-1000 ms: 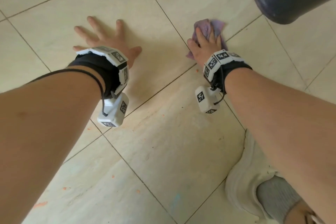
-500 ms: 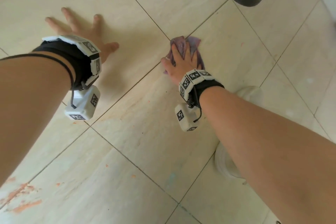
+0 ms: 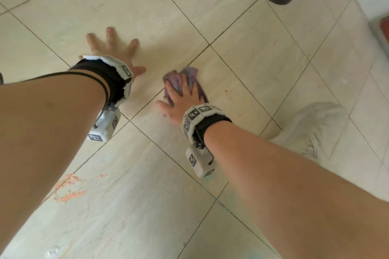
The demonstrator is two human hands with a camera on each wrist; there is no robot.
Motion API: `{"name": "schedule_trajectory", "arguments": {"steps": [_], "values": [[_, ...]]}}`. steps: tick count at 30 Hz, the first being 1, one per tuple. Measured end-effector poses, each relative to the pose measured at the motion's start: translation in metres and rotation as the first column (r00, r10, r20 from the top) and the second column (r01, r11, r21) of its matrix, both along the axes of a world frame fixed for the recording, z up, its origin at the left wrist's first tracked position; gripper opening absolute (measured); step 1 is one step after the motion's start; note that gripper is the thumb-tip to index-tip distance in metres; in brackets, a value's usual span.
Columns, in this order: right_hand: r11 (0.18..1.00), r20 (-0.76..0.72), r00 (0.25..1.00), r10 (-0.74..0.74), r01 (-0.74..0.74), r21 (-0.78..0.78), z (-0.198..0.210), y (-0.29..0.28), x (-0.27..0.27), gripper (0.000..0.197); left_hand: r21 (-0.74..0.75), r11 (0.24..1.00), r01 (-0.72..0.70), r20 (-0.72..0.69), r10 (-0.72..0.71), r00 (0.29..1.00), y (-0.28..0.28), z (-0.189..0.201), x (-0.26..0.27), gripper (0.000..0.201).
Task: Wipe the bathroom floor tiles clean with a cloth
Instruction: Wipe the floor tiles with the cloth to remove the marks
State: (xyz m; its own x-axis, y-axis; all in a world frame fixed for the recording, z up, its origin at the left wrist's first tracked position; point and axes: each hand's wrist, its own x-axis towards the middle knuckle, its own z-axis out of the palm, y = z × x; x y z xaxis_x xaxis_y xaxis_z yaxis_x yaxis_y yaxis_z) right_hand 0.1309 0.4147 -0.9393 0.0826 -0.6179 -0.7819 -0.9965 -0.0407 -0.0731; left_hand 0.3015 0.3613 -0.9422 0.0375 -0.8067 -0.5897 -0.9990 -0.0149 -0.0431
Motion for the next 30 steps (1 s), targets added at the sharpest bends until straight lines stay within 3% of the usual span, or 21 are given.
{"name": "schedule_trajectory", "arguments": {"steps": [3, 9, 12, 16, 19, 23, 25, 30], "values": [[0.998, -0.012, 0.999, 0.05, -0.049, 0.041, 0.005, 0.006, 0.01, 0.072, 0.067, 0.997, -0.033, 0.062, 0.029, 0.998, 0.008, 0.002, 0.007, 0.079], [0.984, 0.009, 0.984, 0.179, -0.179, 0.003, -0.009, -0.025, 0.0, 0.064, 0.055, 0.974, -0.219, -0.087, 0.223, 0.971, 0.006, -0.01, 0.011, 0.082], [0.987, 0.027, 0.987, 0.157, -0.156, -0.049, -0.015, -0.05, -0.009, 0.062, 0.076, 0.98, -0.187, -0.018, 0.188, 0.982, 0.002, -0.002, 0.002, 0.08], [0.958, 0.014, 0.972, 0.235, -0.229, -0.171, -0.015, -0.084, -0.05, 0.059, 0.106, 0.973, -0.205, -0.006, 0.207, 0.978, -0.001, 0.011, -0.006, 0.08], [0.945, 0.057, 0.996, 0.061, -0.039, -0.326, -0.019, -0.092, -0.121, 0.062, 0.075, 0.954, -0.291, -0.049, 0.295, 0.954, -0.003, 0.0, -0.004, 0.086], [0.941, -0.051, 0.983, -0.176, 0.153, -0.3, -0.024, -0.061, -0.18, 0.069, 0.033, 0.941, -0.336, -0.061, 0.338, 0.939, -0.004, -0.008, -0.004, 0.085], [0.937, -0.049, 0.965, -0.259, 0.239, -0.255, -0.021, -0.032, -0.174, 0.064, 0.028, 0.933, -0.36, -0.059, 0.361, 0.931, -0.005, -0.008, -0.007, 0.085], [0.959, 0.068, 0.984, -0.164, 0.175, -0.224, -0.021, 0.018, -0.116, 0.063, -0.014, 0.934, -0.358, -0.059, 0.356, 0.933, -0.005, -0.017, -0.01, 0.087]]}}
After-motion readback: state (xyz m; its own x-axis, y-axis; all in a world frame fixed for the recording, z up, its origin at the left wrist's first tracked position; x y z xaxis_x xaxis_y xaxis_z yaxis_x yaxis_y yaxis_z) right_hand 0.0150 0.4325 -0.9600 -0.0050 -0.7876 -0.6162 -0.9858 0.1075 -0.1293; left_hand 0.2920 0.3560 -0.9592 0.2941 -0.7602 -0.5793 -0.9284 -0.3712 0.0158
